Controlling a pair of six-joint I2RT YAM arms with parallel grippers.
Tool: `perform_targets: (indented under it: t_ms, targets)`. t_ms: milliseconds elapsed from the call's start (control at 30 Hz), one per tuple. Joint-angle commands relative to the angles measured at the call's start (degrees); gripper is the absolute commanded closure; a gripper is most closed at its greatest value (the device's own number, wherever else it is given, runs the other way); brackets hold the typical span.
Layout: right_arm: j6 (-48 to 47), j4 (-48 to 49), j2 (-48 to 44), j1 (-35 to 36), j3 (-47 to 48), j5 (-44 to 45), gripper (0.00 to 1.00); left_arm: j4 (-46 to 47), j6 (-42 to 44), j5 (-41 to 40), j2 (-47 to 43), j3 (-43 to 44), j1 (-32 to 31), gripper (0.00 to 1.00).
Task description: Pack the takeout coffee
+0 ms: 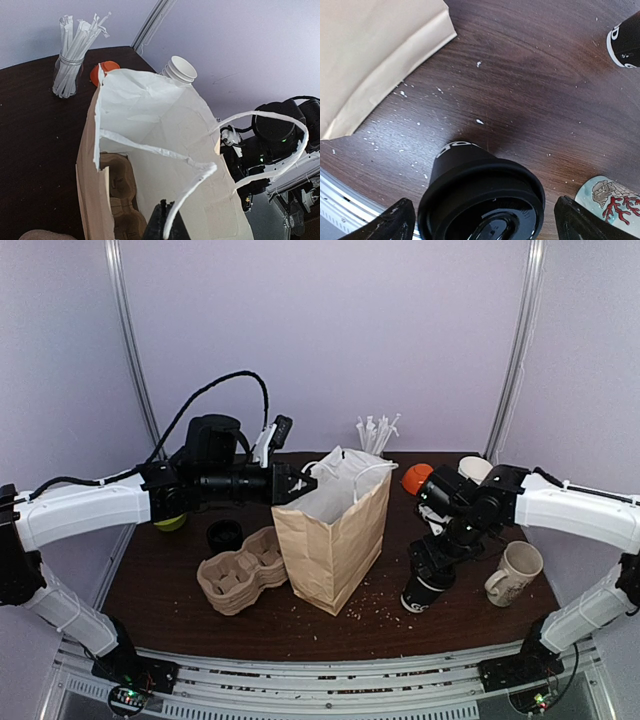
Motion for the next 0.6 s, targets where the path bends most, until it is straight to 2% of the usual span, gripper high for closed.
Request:
perform_targets:
  t_ms: [0, 300, 567]
  targets:
    - [0.19, -2.62, -1.29, 0.25, 2.63, -0.74, 0.00, 1.06, 0.30, 0.08, -0.70, -0.67, 0.25, 1.00]
    - [0.67, -2.98, -2.34, 0.73, 2.85, -2.23, 0.00, 0.98, 0.28, 0.02, -0.88, -0.85, 0.17, 1.00]
    - [1.35, -0.75, -3.69, 1.08, 2.44, -7.59, 0.00, 1.11, 0.23, 0.19, -0.78, -0.67, 0.22, 1.00]
